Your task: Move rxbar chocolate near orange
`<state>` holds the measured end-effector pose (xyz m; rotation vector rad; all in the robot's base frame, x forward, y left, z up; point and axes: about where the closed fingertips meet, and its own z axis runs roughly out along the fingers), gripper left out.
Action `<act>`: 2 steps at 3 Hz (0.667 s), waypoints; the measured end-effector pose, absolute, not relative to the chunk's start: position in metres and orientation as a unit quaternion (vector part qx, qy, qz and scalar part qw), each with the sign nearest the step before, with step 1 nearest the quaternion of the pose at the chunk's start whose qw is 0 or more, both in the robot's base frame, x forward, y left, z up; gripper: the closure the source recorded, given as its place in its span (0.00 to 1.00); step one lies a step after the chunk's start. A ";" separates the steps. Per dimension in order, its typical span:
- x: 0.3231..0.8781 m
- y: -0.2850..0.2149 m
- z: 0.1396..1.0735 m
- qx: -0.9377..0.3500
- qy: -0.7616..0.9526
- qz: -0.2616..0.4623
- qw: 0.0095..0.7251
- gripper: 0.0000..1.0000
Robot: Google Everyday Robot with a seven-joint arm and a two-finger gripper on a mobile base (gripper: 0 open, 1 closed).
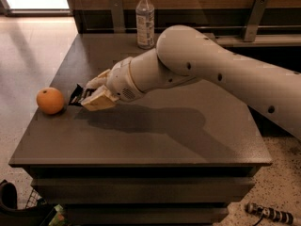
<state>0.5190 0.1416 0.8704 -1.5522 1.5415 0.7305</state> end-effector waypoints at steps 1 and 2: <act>0.518 0.143 0.871 -0.616 0.610 0.290 0.405 0.51; 0.517 0.145 0.871 -0.618 0.609 0.290 0.405 0.28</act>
Offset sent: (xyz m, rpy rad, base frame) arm -0.0010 0.0014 0.0002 -0.0007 -0.0006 0.0027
